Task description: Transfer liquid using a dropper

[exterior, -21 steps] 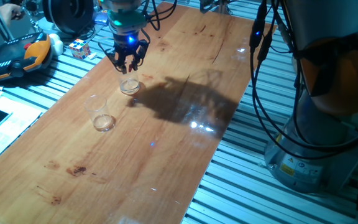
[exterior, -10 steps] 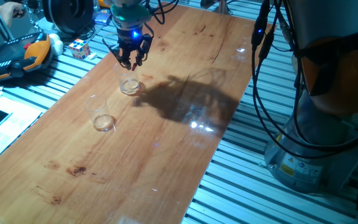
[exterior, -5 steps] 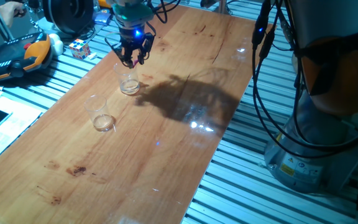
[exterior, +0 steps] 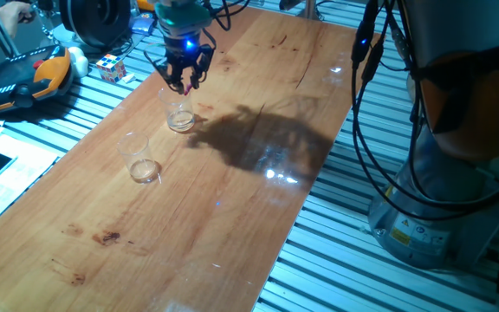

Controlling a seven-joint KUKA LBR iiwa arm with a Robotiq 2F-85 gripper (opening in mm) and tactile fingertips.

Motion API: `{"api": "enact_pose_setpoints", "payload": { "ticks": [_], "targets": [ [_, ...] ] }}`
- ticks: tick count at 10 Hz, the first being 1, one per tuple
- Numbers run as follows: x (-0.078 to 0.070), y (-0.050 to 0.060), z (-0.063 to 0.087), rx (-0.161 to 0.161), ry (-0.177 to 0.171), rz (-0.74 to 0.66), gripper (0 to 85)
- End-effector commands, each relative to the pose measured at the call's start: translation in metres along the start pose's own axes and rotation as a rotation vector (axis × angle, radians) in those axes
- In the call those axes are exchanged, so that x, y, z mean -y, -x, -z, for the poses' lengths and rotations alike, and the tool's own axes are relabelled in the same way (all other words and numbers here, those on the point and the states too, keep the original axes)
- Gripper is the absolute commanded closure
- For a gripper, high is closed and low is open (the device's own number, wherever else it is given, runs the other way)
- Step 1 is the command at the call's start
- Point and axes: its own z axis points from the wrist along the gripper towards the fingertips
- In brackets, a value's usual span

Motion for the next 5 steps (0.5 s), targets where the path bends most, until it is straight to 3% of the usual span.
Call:
{"api": "enact_pose_setpoints", "payload": {
  "ticks": [1, 5],
  "targets": [
    [-0.0039, 0.0006, 0.0004, -0.001, -0.002, -0.032, 51.0],
    [-0.0093, 0.0021, -0.0019, 0.001, 0.002, -0.067, 55.0]
  ]
}}
